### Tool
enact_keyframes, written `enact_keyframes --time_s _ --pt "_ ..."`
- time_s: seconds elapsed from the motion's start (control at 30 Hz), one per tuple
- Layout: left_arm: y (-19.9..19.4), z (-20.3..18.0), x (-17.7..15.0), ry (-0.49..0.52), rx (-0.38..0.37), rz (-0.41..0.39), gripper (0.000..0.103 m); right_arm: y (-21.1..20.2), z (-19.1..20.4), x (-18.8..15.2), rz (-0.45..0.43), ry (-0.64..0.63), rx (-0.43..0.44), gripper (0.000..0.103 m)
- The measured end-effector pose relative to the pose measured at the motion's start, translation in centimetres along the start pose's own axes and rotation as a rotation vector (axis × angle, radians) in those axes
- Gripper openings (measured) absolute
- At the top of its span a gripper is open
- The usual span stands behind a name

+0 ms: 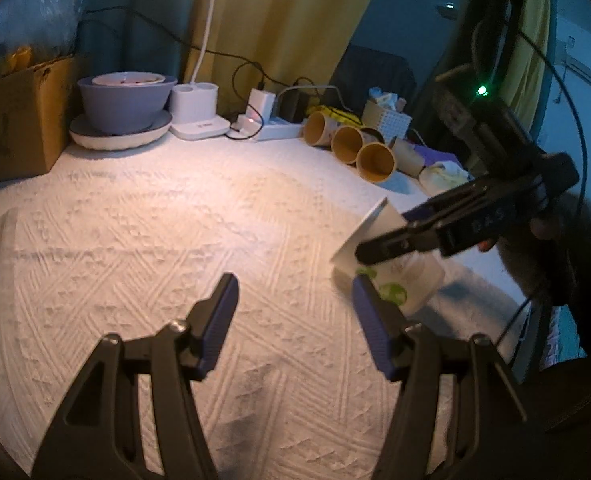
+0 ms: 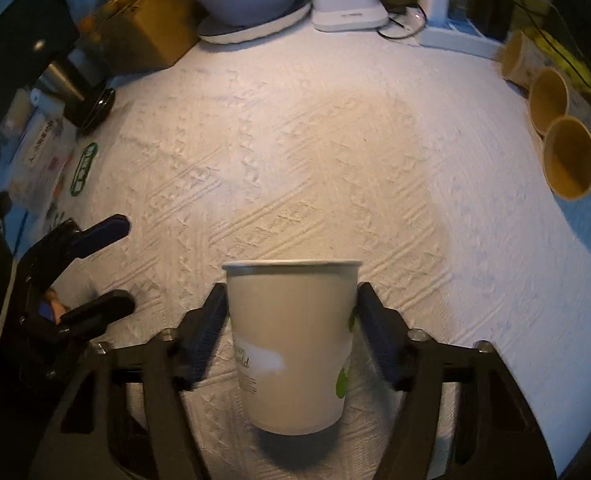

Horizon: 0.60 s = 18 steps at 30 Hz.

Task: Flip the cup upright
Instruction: 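Grasp the white cup with the right gripper while the left gripper releases it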

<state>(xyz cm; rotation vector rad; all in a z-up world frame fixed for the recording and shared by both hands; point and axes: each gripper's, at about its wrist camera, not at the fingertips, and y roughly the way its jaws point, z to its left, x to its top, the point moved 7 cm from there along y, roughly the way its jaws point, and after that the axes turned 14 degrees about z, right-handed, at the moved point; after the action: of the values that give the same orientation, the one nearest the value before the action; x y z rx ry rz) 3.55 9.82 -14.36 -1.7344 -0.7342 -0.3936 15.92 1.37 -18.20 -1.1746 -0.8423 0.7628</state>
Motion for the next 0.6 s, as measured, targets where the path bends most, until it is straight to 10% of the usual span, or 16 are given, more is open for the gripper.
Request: enact_keyframes --time_s 0.4,0.6 --pt "1.6 -1.3 2.4 -0.032 -0.011 0.018 0.061 -5.0 -3.5 -1.2 -0.491 0.096 -0.204 0.065" --pt "2.5 -2.4 3.1 -0.033 -0.009 0.028 0.061 -4.1 -5.0 -2.7 -0.543 0.113 -0.299 0.066"
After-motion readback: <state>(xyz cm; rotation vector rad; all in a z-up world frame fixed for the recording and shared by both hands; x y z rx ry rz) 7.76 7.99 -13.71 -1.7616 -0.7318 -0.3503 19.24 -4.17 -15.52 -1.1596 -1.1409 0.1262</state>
